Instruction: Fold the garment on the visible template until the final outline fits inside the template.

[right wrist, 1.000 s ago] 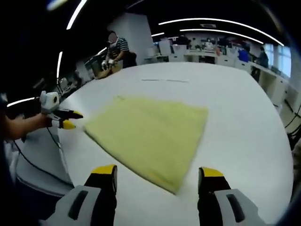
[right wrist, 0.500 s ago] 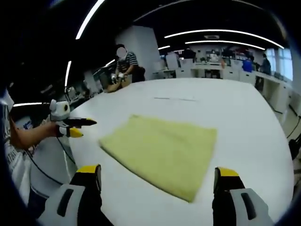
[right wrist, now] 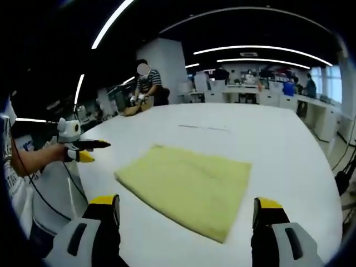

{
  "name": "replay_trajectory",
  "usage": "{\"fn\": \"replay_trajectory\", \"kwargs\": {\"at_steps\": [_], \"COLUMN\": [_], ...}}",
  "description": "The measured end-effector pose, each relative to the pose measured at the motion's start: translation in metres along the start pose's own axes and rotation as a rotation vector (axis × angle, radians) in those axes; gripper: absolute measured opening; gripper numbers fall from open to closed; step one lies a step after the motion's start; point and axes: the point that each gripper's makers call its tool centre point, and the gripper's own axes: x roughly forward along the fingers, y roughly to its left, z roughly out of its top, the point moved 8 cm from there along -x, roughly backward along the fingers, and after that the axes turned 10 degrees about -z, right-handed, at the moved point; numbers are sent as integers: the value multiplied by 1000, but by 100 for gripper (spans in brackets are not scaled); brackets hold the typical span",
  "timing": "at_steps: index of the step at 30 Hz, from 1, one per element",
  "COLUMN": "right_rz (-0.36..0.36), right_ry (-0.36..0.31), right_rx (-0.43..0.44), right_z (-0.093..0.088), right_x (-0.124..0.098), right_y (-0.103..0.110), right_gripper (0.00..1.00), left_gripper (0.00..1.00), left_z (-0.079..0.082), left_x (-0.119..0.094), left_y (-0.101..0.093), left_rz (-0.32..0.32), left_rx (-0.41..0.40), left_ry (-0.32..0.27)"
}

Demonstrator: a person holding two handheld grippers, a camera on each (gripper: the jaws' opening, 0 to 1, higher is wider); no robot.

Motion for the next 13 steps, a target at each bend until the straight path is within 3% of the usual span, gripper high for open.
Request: {"fn": "replay_trajectory", "kwargs": {"at_steps": [13], "right_rz": [-23], "right_ry": [21], "right_rx": [-10], "right_z": [-4], "right_x": [0], "right_y": [5], "right_gripper": [98], "left_gripper": [99], "left_z": [-2], "left_x": [-4], "left_y": [3], "left_rz": [24], "left_rx": [6], "left_ry": [24]}}
